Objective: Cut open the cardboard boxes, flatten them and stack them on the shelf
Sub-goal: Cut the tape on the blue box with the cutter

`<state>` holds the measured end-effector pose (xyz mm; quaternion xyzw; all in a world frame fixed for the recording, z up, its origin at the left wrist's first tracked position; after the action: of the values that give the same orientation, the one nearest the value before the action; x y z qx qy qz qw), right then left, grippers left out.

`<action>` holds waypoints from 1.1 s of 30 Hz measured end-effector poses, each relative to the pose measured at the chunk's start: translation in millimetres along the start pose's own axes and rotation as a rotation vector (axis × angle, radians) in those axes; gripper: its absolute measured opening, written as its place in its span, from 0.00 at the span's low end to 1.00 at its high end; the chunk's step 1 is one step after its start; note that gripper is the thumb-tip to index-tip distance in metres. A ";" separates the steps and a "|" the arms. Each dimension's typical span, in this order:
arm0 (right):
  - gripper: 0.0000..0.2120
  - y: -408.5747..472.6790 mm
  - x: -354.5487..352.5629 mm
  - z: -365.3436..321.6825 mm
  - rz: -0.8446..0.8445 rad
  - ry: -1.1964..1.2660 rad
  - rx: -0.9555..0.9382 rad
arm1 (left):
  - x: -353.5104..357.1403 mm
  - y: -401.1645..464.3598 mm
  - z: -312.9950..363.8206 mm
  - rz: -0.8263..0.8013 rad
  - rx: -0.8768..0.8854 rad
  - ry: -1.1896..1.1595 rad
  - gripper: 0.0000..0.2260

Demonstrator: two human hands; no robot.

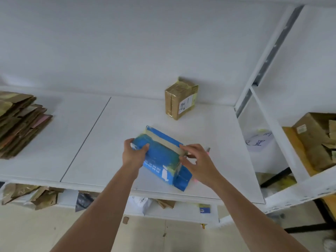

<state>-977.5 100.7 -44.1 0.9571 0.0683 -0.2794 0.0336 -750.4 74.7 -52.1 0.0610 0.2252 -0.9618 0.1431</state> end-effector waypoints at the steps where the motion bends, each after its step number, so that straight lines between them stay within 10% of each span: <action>1: 0.16 0.6 -4.9 6.3 -0.003 0.001 -0.021 | 0.8 1.6 0.7 0.019 -0.005 0.000 0.22; 9: 0.25 5.6 -26.7 92.4 -0.223 -0.652 0.163 | -4.4 1.4 -0.6 0.091 -0.041 0.001 0.26; 17: 0.10 21.6 -23.8 86.9 -0.248 -1.134 -0.047 | -10.9 -3.6 -8.0 0.131 -0.056 0.022 0.27; 24: 0.05 36.2 -58.9 18.0 0.284 -0.163 -0.081 | -6.9 -0.5 -0.1 0.079 0.002 0.111 0.28; 33: 0.01 82.5 28.6 -66.7 -0.037 0.407 -0.044 | -4.4 10.2 9.9 -0.005 0.034 0.216 0.30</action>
<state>-906.0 29.2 -1.3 0.9915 0.0973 -0.0794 0.0348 -743.7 62.6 -46.7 0.1661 0.2229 -0.9537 0.1147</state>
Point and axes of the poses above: each hand's wrist, its own y-axis towards the middle knuckle, its own x-axis out of the palm, z = x × y, the point moved 4 cm from there along y, towards the middle knuckle, and after that the axes turned 2 degrees about -z, right-handed, at the moved point
